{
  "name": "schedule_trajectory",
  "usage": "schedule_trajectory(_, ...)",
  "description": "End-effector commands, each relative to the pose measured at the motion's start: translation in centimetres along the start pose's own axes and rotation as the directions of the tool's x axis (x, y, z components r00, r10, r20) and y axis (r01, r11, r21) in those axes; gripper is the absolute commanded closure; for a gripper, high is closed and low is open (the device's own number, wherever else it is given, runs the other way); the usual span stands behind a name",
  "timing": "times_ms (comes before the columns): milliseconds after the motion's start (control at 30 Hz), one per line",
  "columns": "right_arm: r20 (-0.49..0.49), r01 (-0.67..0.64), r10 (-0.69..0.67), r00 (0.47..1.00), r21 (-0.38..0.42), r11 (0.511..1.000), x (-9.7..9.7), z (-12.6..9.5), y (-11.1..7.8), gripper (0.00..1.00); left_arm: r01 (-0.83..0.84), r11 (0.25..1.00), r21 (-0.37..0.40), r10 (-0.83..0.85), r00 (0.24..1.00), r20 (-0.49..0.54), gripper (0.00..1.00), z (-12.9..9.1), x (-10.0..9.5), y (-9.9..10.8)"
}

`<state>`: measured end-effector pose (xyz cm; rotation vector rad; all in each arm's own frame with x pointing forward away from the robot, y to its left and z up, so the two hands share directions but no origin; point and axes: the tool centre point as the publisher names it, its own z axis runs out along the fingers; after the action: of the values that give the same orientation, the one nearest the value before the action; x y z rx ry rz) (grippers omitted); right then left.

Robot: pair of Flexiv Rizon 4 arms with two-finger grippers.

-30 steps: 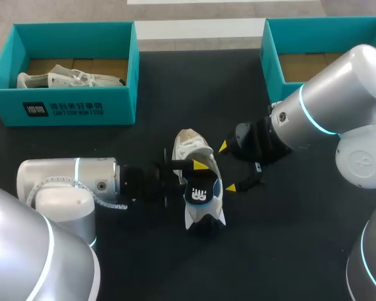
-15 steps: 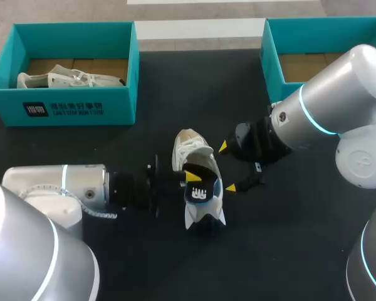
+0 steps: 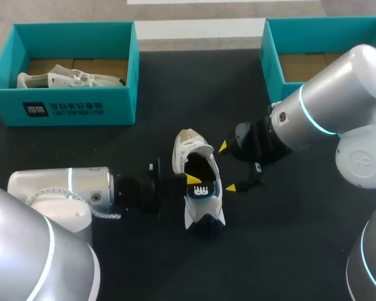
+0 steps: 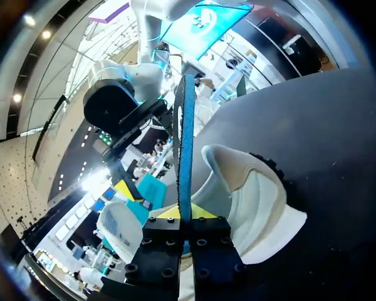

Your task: Take the shoe out of the shoebox, open the shoe tongue, remove and reinsert the insole, then place the shoe into the shoebox

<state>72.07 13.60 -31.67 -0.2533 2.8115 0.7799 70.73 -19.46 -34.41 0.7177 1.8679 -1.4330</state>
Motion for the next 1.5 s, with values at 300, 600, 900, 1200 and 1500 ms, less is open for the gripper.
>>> schedule_trajectory(300,0.003,0.000,0.000,1.000,0.000,1.000,0.1,0.1,0.0,0.00,0.002,1.000,-0.020,-0.002,1.000,0.019,0.65,0.5,-0.4,1.7)
schedule_trajectory(600,0.003,0.000,0.000,1.000,0.000,1.000,0.1,0.1,0.0,0.00,-0.024,0.999,0.030,0.023,0.999,0.033,0.63,-0.8,-1.2,-1.3)
schedule_trajectory(900,0.003,0.000,0.000,1.000,0.000,1.000,0.1,0.1,0.0,0.00,-0.051,0.997,0.065,0.050,0.998,0.025,0.68,-1.2,-1.1,-3.8)
schedule_trajectory(1200,0.003,0.000,0.000,1.000,0.000,1.000,0.1,0.1,0.0,0.00,-0.021,0.998,0.067,0.024,0.999,-0.040,1.00,0.4,-0.1,-3.3)
schedule_trajectory(1500,0.003,0.000,0.000,1.000,0.000,1.000,0.1,0.1,0.0,0.00,-0.024,1.000,-0.002,0.024,0.998,-0.061,1.00,0.8,-0.2,-0.4)
